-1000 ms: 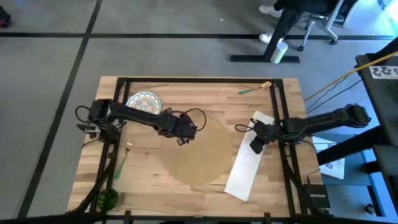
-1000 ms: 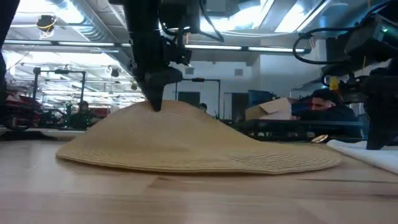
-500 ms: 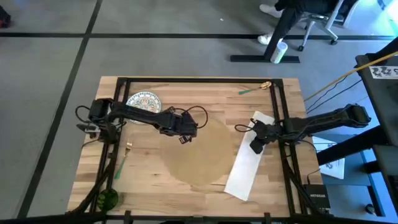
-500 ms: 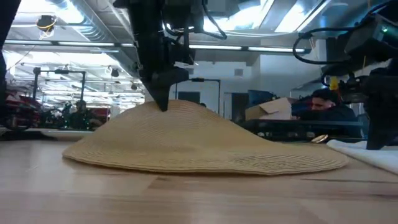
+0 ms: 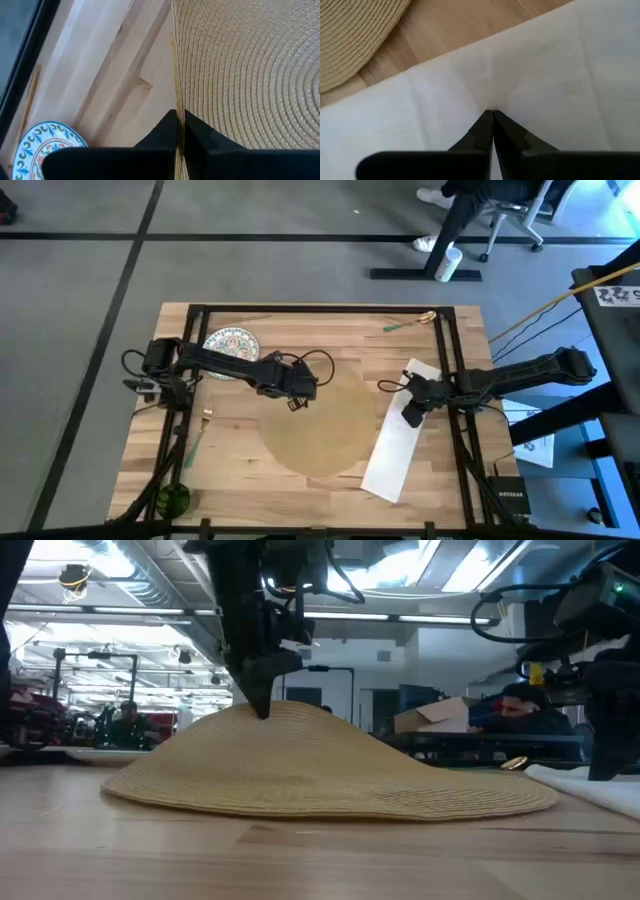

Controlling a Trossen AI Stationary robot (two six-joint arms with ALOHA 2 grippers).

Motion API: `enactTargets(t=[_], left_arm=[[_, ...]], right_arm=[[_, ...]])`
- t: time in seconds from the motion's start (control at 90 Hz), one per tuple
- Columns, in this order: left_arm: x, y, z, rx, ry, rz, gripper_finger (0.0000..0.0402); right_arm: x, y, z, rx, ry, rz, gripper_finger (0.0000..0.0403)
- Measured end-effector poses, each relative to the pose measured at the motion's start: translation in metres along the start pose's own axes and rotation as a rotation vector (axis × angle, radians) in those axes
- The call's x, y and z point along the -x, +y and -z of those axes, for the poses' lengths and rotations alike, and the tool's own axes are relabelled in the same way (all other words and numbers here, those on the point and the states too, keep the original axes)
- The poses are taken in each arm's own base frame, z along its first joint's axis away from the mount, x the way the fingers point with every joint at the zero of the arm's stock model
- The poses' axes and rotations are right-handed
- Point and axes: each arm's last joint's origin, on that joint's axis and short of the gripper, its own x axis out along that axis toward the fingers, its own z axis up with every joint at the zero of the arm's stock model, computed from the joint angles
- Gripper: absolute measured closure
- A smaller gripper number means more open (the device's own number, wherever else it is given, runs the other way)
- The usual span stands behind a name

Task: Set table place
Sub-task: Move the brown place mat to the center of the table, then fold the table napkin

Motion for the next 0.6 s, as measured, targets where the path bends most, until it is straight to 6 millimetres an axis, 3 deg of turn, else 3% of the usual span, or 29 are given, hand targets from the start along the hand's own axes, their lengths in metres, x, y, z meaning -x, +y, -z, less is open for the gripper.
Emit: enactTargets(t=[0.122,0.6], left_arm=[[0.0000,0.0000,0.0000,0.000,0.000,0.000,0.0392],[-0.0006,0.0007,-0.0005,0.029,0.001,-0.001,0.0285]], right_arm=[[0.0000,0.0000,0.0000,0.000,0.000,0.000,0.0403],[0.0000,0.0000,0.0000,0.000,0.000,0.000,0.0403]])
